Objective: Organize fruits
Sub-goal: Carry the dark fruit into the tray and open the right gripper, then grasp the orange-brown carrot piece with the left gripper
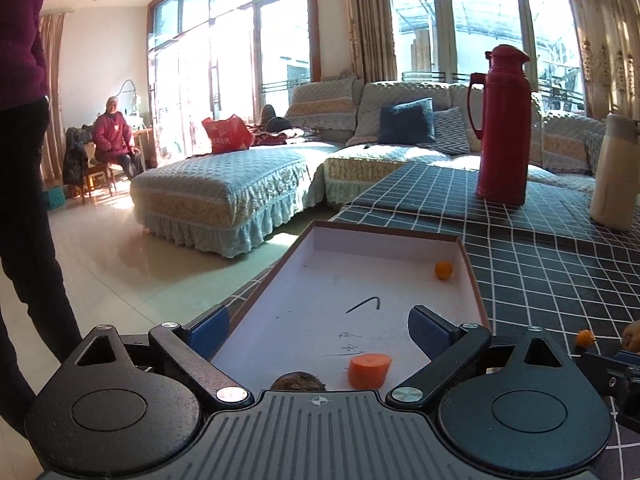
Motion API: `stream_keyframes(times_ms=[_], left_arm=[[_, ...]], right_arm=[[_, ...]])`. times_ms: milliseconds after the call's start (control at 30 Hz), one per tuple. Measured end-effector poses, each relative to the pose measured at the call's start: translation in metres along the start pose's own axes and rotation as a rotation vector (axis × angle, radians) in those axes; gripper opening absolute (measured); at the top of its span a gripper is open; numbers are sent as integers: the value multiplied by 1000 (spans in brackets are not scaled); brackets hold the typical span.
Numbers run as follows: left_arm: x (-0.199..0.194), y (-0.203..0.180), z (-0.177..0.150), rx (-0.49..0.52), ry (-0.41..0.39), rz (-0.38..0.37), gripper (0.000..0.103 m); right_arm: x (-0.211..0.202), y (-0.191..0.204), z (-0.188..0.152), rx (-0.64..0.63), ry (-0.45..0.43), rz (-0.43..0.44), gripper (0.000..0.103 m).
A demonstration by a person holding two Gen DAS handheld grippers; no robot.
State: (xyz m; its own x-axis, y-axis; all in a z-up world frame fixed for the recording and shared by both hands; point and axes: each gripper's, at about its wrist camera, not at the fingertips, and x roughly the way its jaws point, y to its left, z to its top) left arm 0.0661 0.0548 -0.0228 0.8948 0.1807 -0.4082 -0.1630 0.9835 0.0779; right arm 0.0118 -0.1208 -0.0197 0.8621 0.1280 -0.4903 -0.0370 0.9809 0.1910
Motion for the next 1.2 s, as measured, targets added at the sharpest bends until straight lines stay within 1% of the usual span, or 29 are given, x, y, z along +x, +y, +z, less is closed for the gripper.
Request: stream_keyframes(times_ms=[67, 133, 233, 367, 467, 567, 733, 767, 800, 867, 900, 1000, 1133, 1167, 1200], left_arm=[[-10, -19, 3, 31, -19, -53, 96], [-17, -40, 4, 61, -16, -101, 96], [-26, -73, 4, 107, -14, -170, 96], [-41, -125, -2, 201, -30, -254, 96], [-43, -151, -7, 231, -10, -304, 95], [-42, -169, -14, 238, 22, -320, 95], [-33, -184, -26, 241, 84, -343, 95], [-29, -187, -27, 240, 93, -345, 93], [-26, -189, -29, 240, 107, -350, 83], [-16, -191, -31, 219, 164, -370, 72], [-12, -191, -32, 205, 191, -373, 69], [-1, -192, -37, 191, 225, -364, 67], [2, -197, -42, 193, 225, -365, 66], [2, -199, -41, 194, 224, -376, 60], [1, -202, -40, 196, 222, -387, 51]], right_arm=[[-12, -22, -4, 19, -19, -60, 45], [-22, -43, -9, 45, -37, -117, 47], [-36, -70, -16, 101, -57, -173, 48], [-49, -96, -24, 147, -74, -219, 49], [-57, -111, -27, 185, -88, -238, 54], [-64, -119, -30, 194, -107, -253, 57], [-70, -126, -32, 203, -123, -256, 57], [-71, -127, -32, 207, -123, -255, 57], [-71, -128, -31, 211, -124, -255, 57], [-71, -130, -31, 218, -126, -251, 58], [-71, -131, -31, 220, -126, -250, 58], [-69, -132, -31, 224, -121, -245, 58], [-67, -134, -32, 229, -118, -241, 58], [-67, -135, -32, 229, -116, -240, 58], [-66, -134, -32, 230, -114, -240, 58]])
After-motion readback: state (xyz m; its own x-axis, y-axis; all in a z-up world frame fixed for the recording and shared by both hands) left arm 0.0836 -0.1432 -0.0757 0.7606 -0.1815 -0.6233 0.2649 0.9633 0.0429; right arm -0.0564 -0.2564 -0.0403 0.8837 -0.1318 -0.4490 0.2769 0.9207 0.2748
